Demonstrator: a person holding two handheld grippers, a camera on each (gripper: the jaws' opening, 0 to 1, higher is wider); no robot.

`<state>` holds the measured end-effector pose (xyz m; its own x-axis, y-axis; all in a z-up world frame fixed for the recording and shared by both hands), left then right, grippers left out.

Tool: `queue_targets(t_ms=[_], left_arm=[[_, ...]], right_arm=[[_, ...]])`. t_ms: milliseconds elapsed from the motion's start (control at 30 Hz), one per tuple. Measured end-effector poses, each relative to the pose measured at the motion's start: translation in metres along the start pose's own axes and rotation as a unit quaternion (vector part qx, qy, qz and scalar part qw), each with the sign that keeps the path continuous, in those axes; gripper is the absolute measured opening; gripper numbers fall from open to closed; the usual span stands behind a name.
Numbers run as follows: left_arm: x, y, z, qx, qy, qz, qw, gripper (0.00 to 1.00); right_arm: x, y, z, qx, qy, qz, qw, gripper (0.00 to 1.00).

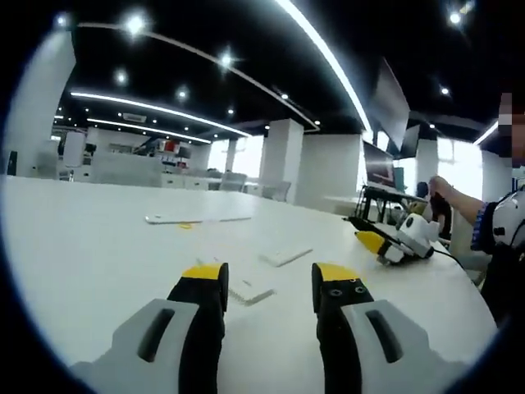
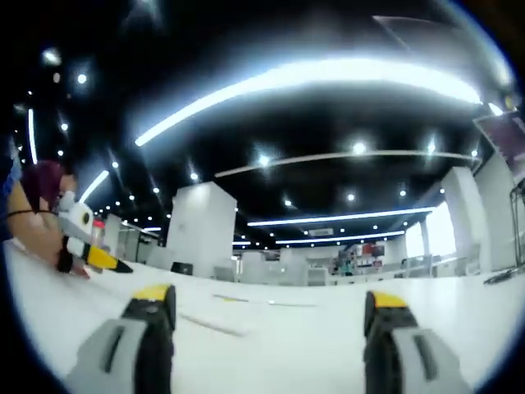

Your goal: Locate the socket holder cover, grip the socket holder cover, clip it into the socket holder slot.

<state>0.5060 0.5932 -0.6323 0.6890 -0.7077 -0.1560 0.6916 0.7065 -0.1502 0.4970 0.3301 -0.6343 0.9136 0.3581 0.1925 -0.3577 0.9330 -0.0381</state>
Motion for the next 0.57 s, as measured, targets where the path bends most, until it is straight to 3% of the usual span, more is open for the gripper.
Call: queue_targets(t_ms=[67, 167, 300, 367, 500, 567], left_arm=[[0.003, 0.006, 0.002, 0.0, -0.011, 0.027, 0.9996, 0.47], [0.01, 0.002, 0.004, 0.009, -0.018, 0.033, 0.9992, 0.49], [0.011, 0.005, -0.011, -0.001, 0.023, 0.05, 0.9985, 0.52], [0.012, 0.004, -0.006, -0.009, 0.005, 0.057, 0.9983, 0.52], [0.018, 0.006, -0.007, -0.016, 0.012, 0.075, 0.997, 0.55], [0.019, 0.009, -0.014, -0.014, 0.034, 0.082, 0.996, 0.55]], right_arm=[[-0.001, 0.001, 0.001, 0.0, 0.0, 0.0, 1.0, 0.95], [-0.002, 0.002, 0.001, 0.001, 0.0, 0.0, 1.0, 0.95], [-0.003, 0.003, 0.002, 0.001, 0.002, 0.0, 1.0, 0.95], [-0.003, 0.003, 0.001, 0.001, 0.009, -0.001, 1.0, 0.95], [-0.004, 0.005, 0.002, 0.001, 0.006, 0.0, 1.0, 0.95], [-0.004, 0.005, 0.002, 0.002, 0.003, 0.003, 1.0, 0.95]])
Point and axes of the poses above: the point that each gripper's makers call its tool centre point, and the gripper's own axes: x roughly forward along the fingers, y roughly to its left, z roughly out of its top, the point moved 2 cm from there along -x, roughly backward along the fingers, and after that the axes turned 9 degrees about y, right-handed, at the moved point
